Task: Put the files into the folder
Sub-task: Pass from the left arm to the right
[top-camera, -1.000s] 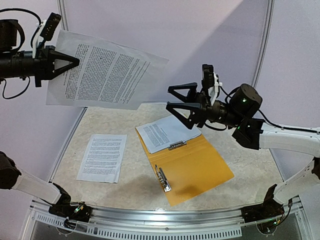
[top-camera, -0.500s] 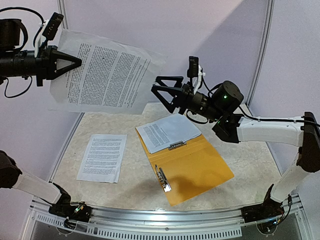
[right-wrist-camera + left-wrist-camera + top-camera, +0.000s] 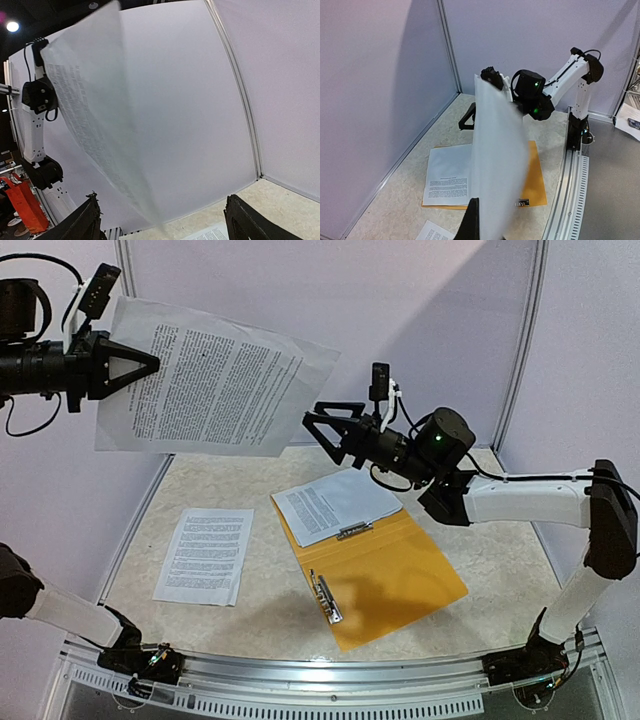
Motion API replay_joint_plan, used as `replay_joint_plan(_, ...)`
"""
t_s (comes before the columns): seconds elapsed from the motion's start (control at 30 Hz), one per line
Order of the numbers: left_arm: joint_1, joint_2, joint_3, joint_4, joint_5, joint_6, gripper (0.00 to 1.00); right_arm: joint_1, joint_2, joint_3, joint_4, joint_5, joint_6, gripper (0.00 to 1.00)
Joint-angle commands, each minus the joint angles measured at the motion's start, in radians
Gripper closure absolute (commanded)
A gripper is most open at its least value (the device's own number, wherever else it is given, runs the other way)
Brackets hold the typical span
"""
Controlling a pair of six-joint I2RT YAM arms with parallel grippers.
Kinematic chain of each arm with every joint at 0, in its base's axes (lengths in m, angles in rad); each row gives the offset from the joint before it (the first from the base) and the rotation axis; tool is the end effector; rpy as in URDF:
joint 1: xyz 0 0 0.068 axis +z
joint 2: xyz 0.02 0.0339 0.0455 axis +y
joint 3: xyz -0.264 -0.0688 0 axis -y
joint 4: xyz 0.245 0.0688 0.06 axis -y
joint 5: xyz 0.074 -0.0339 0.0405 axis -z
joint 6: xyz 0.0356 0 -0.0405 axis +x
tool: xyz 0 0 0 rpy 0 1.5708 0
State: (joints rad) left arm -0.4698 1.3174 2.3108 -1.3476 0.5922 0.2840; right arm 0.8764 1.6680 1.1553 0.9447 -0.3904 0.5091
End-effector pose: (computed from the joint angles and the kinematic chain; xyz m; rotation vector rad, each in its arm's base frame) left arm 0.1108 -0.0786 0.5712 1.0634 1.6012 -0.6926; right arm 0.2364 0.3050 0.3531 -0.6040 1.1510 1.4280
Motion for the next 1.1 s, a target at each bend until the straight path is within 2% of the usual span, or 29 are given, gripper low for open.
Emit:
replay_joint_plan(0.0, 0.013, -0.009, -0.001, -0.038, 0.017, -0.006, 1.00, -0.016, -0.034, -0.007, -0.035, 0.016, -0.012, 0.14)
replay_joint_plan(0.27, 0.014, -0.002, -0.029, -0.029, 0.046, -0.020, 1.00, -0.009, 0.012, 0.060, 0.075, -0.171, 0.033, 0.24)
replay_joint_plan(0.4, 0.023, 0.010, -0.030, -0.015, 0.049, -0.041, 1.00, 0.016, 0.055, 0.132, 0.090, -0.262, 0.054, 0.46)
replay_joint_plan(0.5, 0.028, 0.014, -0.025, -0.006, 0.044, -0.057, 1.00, 0.017, 0.071, 0.144, 0.125, -0.284, 0.094, 0.71)
replay_joint_plan(0.57, 0.035, 0.014, -0.026, -0.002, 0.037, -0.066, 1.00, 0.018, 0.071, 0.147, 0.120, -0.286, 0.114, 0.93)
replay_joint_plan(0.6, 0.038, 0.013, -0.027, 0.000, 0.035, -0.070, 1.00, 0.017, 0.069, 0.149, 0.104, -0.281, 0.121, 0.99)
replay_joint_plan(0.77, 0.049, 0.009, -0.055, 0.010, 0.011, -0.083, 0.99, 0.001, 0.038, 0.159, -0.059, -0.255, 0.127, 1.00)
replay_joint_plan(0.8, 0.050, 0.006, -0.070, 0.009, 0.003, -0.081, 0.88, -0.006, 0.031, 0.157, -0.098, -0.256, 0.132, 1.00)
replay_joint_plan(0.83, 0.050, 0.001, -0.092, 0.010, -0.010, -0.079, 0.68, -0.014, 0.018, 0.151, -0.136, -0.258, 0.134, 1.00)
replay_joint_plan(0.87, 0.050, -0.007, -0.116, 0.015, -0.028, -0.077, 0.42, -0.023, 0.008, 0.144, -0.180, -0.258, 0.134, 1.00)
replay_joint_plan(0.9, 0.051, -0.015, -0.141, 0.024, -0.056, -0.075, 0.30, -0.031, -0.017, 0.138, -0.243, -0.259, 0.128, 1.00)
replay_joint_plan(0.97, 0.052, -0.038, -0.205, 0.051, -0.131, -0.074, 0.13, -0.051, -0.057, 0.145, -0.429, -0.274, 0.075, 1.00)
replay_joint_plan(1.07, 0.052, -0.057, -0.277, 0.075, -0.258, -0.058, 0.05, -0.084, -0.113, 0.231, -0.879, -0.329, -0.032, 1.00)
